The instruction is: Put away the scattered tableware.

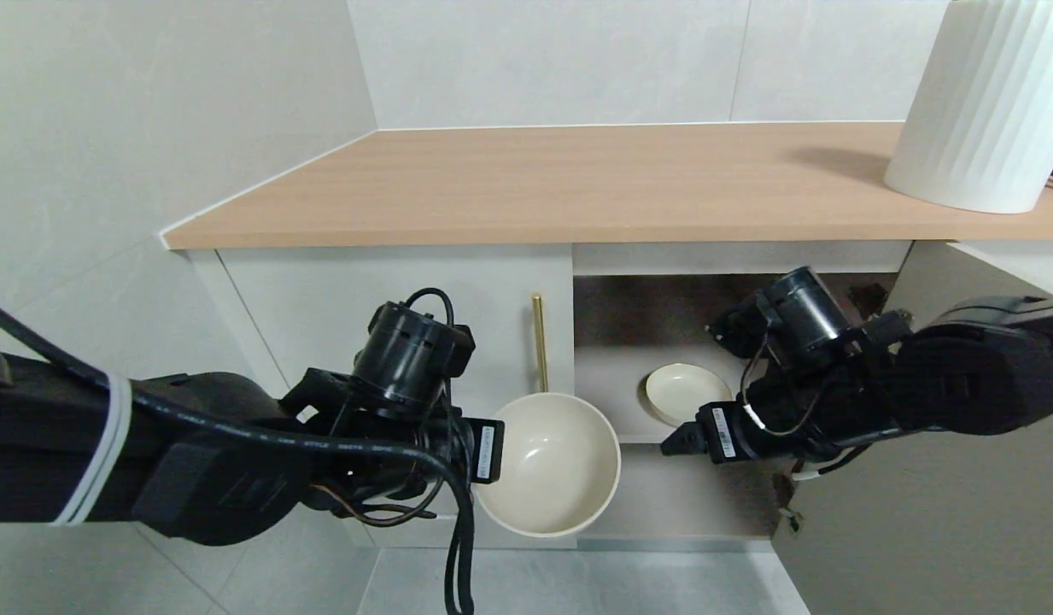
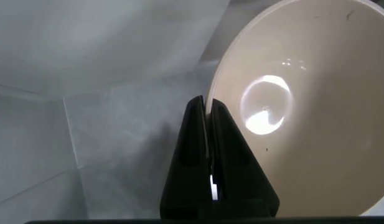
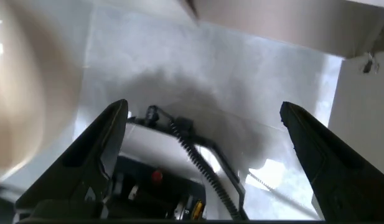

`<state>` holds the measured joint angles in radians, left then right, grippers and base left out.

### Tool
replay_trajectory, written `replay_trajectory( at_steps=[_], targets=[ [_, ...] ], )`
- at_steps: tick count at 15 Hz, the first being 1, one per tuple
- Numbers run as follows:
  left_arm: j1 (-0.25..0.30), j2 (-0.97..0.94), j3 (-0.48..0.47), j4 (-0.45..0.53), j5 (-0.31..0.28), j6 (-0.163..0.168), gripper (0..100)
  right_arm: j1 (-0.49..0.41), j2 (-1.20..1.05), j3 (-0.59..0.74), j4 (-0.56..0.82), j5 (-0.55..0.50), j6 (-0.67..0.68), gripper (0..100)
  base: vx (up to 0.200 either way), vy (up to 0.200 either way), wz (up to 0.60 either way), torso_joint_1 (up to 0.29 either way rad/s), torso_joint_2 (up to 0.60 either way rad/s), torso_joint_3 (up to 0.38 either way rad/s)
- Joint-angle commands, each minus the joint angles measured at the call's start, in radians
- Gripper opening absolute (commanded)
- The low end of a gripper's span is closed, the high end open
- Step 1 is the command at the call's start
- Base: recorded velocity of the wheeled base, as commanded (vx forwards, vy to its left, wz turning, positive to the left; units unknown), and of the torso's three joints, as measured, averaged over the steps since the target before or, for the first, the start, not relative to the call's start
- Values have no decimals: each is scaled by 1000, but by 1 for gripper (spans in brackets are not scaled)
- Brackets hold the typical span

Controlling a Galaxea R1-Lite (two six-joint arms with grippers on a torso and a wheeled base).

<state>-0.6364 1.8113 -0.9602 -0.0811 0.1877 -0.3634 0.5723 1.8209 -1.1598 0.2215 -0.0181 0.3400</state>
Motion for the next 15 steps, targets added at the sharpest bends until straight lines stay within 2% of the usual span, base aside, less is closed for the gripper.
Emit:
replay_trajectory(
  at_steps=[1, 3, 6, 9, 11, 15],
  targets=[
    [-16, 42, -2, 0, 6, 1, 0, 29, -81, 28, -1, 13, -6, 100, 0, 0, 0, 0, 0, 0],
    [-39, 65, -2, 0, 6, 1, 0, 89, -109, 45, -2, 47, -7, 100, 0, 0, 0, 0, 0, 0],
    [-78, 89, -5, 0, 6, 0, 0, 166, -92, 38, -2, 20, 4, 100, 0, 0, 0, 0, 0, 0],
    [-108, 95, -6, -2, 32, 0, 0, 185, -35, 28, -5, -22, 22, 100, 0, 0, 0, 0, 0, 0],
    [-129, 92, -9, 0, 79, 0, 0, 187, 35, 2, -7, -79, 47, 100, 0, 0, 0, 0, 0, 0],
    [-144, 80, -8, 0, 99, 0, 0, 187, 58, -3, -10, -82, 53, 100, 0, 0, 0, 0, 0, 0]
  ],
)
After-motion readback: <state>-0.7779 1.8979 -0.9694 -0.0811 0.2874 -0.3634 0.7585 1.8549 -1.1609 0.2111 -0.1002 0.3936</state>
